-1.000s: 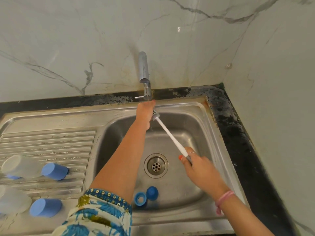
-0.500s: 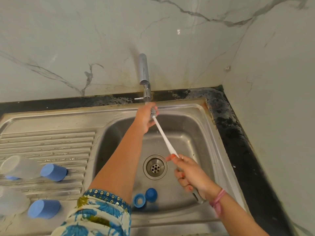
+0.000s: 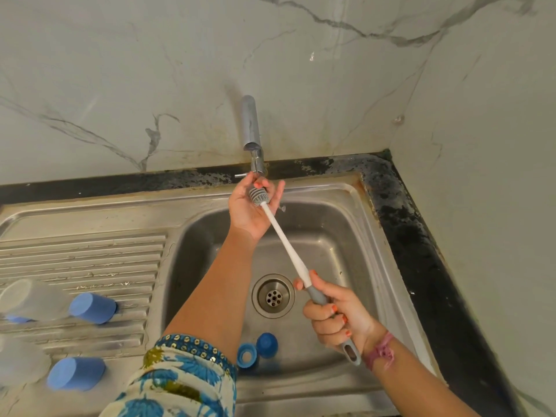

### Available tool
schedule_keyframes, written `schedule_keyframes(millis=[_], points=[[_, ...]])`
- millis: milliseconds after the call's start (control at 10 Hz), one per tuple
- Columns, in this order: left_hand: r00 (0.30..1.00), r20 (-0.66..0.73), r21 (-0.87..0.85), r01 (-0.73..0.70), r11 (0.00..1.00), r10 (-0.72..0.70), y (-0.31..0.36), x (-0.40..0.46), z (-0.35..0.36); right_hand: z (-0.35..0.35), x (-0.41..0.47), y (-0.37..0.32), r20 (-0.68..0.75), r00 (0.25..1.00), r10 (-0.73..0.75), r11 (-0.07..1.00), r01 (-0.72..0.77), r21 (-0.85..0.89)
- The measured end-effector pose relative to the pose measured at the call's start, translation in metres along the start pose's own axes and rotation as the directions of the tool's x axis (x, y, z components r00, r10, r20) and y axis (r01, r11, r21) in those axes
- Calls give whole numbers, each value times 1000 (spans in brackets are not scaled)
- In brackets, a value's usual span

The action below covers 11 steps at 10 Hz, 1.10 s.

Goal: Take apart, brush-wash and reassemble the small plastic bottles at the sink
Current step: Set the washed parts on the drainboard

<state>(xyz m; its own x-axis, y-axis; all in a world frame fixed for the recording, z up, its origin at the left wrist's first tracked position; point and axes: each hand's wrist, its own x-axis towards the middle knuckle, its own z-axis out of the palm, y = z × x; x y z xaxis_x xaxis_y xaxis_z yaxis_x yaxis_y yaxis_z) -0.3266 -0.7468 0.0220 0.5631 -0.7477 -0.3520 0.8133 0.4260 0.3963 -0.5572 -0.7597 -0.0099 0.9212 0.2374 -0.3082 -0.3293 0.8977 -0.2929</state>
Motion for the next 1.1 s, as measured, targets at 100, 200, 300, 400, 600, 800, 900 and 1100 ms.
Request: schedule_keyframes(millis=[100, 200, 300, 400, 600, 800, 900, 1100], points=[[975, -213, 553, 62, 831, 69, 0, 9, 4, 16, 1, -2, -405, 892, -202, 916, 26, -399], [906, -311, 843, 124, 523, 287, 1, 19, 11, 12, 1, -7, -390, 627, -674, 51, -488, -872], [894, -308, 865, 121, 487, 325, 0, 22, 16, 11, 4, -6, -309, 664, -681, -29, -446, -895], [926, -303, 789, 111, 605, 225, 3, 22, 11, 13, -2, -11, -463, 810, -360, 760, -34, -649], [1000, -9, 65, -3, 998, 4, -1, 6, 8, -4, -3, -1, 168, 986, 0, 979, -34, 200], [920, -358, 359, -19, 933, 157, -1, 19, 4, 22, -12, -16, -458, 881, -122, 875, -123, -469], [856, -354, 661, -56, 749, 377, 2, 23, -2, 24, -22, -18, -458, 700, -548, 193, -427, -884], [965, -252, 529, 76, 845, 71, 6, 14, -11, 6, -33, -18, -447, 624, -641, 309, -323, -895]])
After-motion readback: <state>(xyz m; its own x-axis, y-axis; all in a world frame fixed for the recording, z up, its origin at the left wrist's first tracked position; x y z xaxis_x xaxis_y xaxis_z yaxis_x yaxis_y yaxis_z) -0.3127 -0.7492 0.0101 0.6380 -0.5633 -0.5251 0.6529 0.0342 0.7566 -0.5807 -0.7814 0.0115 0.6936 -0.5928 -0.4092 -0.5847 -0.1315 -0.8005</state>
